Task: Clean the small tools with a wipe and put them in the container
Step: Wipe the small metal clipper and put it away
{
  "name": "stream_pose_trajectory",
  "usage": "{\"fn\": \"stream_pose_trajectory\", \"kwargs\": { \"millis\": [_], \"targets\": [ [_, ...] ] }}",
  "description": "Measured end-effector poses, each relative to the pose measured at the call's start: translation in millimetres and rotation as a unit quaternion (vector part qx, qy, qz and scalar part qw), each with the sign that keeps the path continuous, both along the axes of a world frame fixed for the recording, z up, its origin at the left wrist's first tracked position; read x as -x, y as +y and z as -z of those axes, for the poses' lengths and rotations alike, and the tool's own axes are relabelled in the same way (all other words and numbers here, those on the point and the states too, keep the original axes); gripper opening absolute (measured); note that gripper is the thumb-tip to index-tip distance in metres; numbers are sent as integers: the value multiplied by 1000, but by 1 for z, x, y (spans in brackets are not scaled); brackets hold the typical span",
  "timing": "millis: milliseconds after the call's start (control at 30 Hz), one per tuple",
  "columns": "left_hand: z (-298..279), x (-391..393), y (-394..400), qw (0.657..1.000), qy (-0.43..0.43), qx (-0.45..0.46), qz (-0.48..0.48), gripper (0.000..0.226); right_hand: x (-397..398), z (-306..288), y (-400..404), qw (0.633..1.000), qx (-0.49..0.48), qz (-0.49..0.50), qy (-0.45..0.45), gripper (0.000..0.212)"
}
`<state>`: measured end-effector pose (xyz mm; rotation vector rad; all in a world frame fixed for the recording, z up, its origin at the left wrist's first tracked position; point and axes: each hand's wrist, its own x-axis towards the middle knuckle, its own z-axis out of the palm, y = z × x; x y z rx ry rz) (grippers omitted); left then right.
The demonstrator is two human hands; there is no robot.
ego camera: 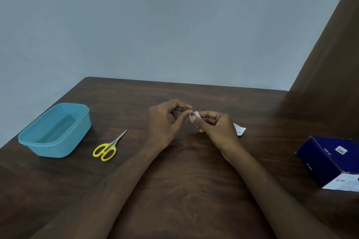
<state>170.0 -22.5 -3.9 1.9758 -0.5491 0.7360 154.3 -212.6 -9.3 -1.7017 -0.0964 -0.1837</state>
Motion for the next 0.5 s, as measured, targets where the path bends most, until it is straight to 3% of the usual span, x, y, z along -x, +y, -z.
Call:
{"fn": "stream_pose_trajectory", "kwargs": {
  "millis": [200, 300, 500],
  "targets": [
    [0, -1, 0, 1000, 3, 16, -4, 6, 2, 1, -1, 1000, 13, 17, -8, 7],
    [-1, 0, 0, 1000, -3, 1, 7, 5, 4, -3, 2, 1000, 8, -9, -16, 18],
    [2, -3, -1, 999, 18, 30, -17, 7, 5, -1, 1, 997, 48, 64, -23, 12]
  ]
}}
